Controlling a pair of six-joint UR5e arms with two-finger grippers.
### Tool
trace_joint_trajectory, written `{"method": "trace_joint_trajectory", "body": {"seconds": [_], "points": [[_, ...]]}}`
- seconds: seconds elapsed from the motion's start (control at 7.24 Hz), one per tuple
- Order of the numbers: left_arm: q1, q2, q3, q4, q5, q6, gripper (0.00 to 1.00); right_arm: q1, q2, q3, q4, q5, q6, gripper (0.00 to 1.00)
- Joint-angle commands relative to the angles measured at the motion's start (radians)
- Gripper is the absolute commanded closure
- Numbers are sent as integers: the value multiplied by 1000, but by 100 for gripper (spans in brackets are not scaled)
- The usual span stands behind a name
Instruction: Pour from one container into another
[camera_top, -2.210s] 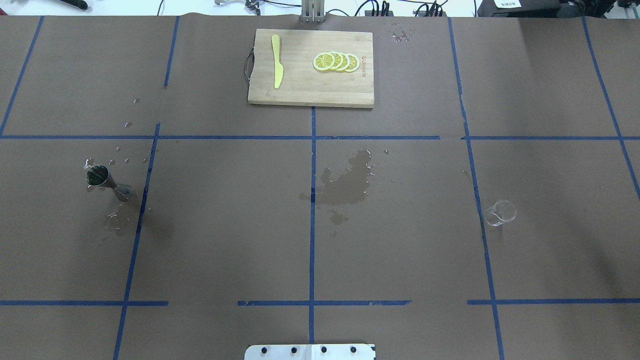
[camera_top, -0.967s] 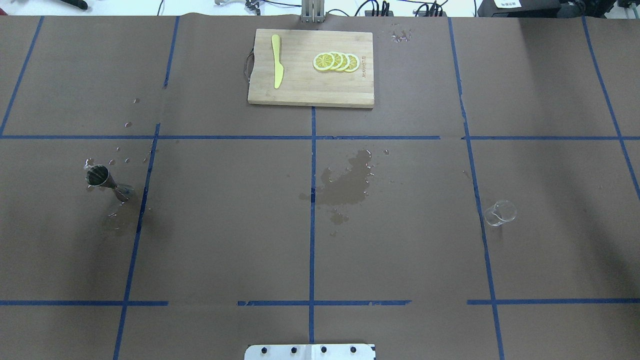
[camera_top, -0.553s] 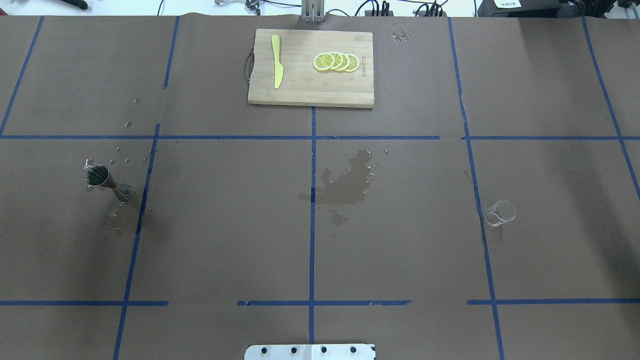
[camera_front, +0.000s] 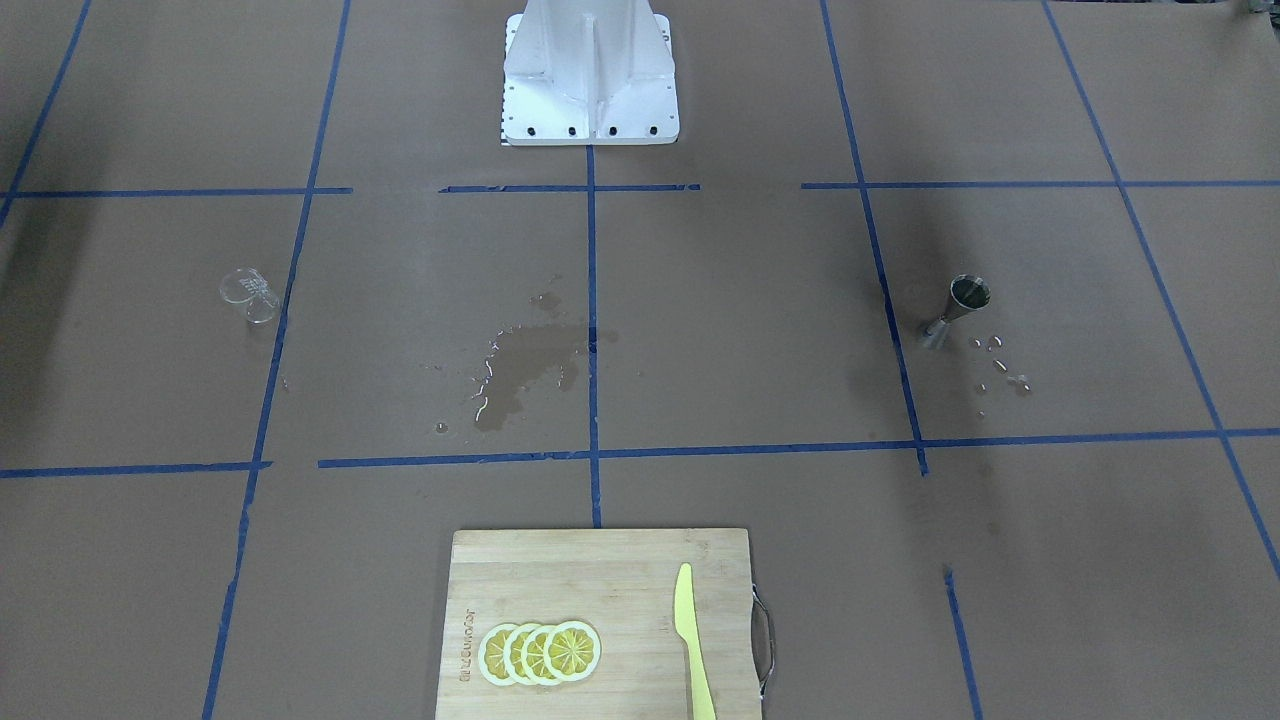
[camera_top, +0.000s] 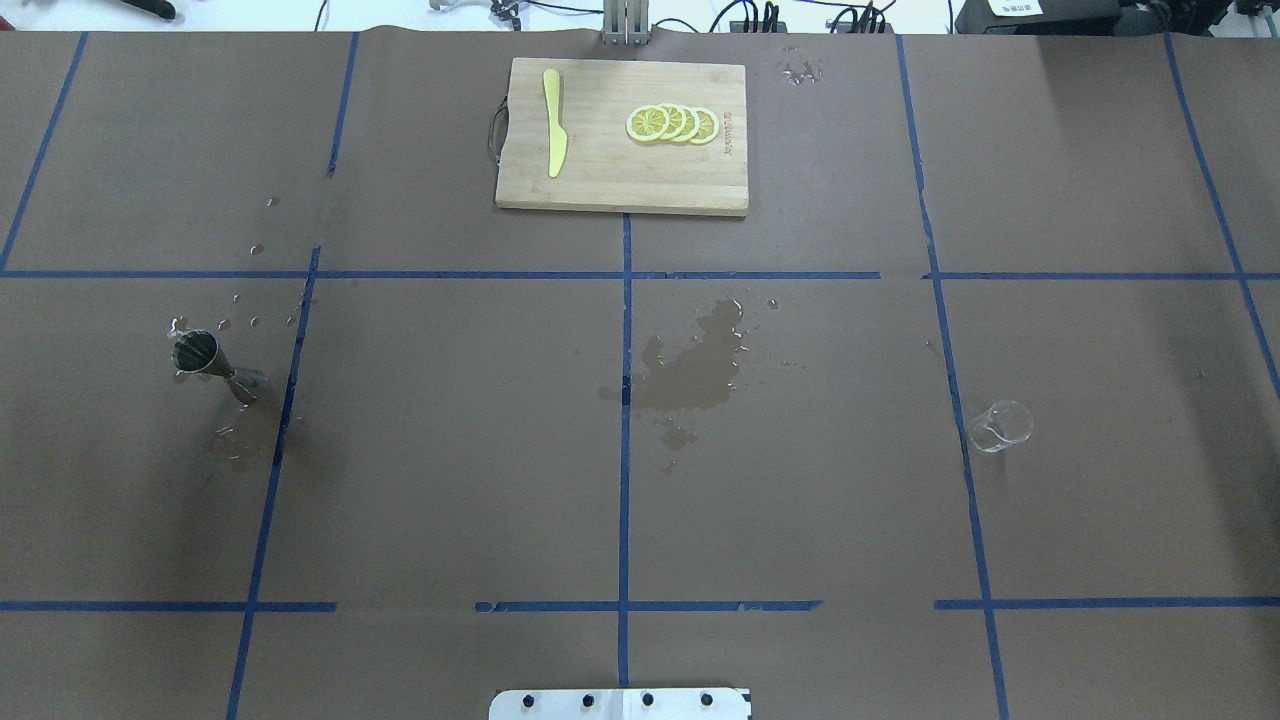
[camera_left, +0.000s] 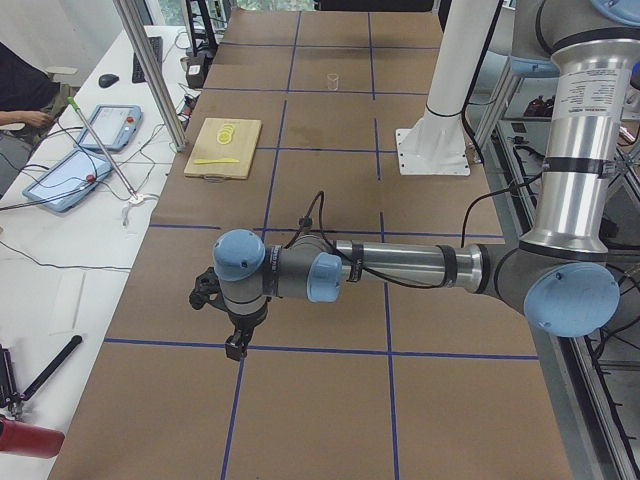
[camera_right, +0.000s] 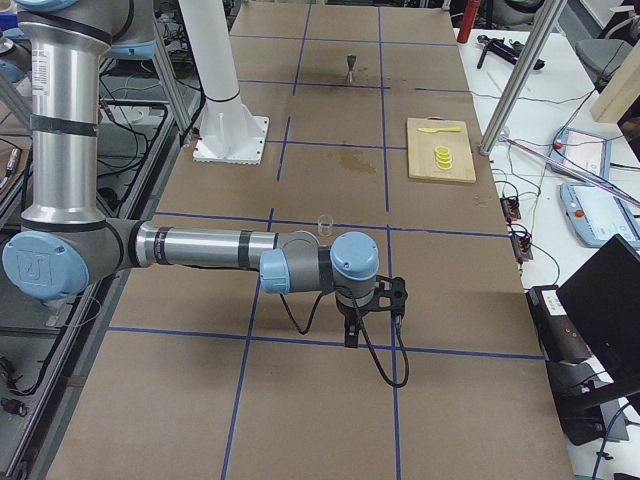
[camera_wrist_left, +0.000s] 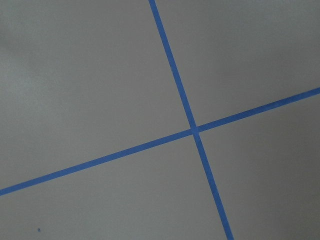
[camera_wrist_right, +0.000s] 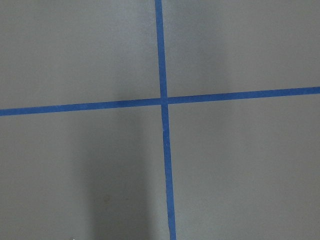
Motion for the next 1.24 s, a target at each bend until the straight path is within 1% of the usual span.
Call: {"method": "trace_joint_trajectory", "body": {"seconds": [0.0,0.14,0.28,0.55,0.69,0.97,1.11], "points": [[0,-1,4,0,0,-2,0,11,1,3,5,8,2,0],[0,-1,3,0,0,-3,0,11,4,5,7,11,2,0],[0,-1,-3,-2,-2,-85,0,11,4,3,7,9,3,0],[0,-1,1,-26,-2,-150,0,15,4,3,5,11,5,0],[0,-3,-8,-28,-2,-220,0,17,4,3,5,11,5,0],[0,1,-5,-73,0,-238,0,17,5,5,4,11,5,0],[0,1,-4,-75,0,-238,0,17,4,5,5,9,5,0]]}}
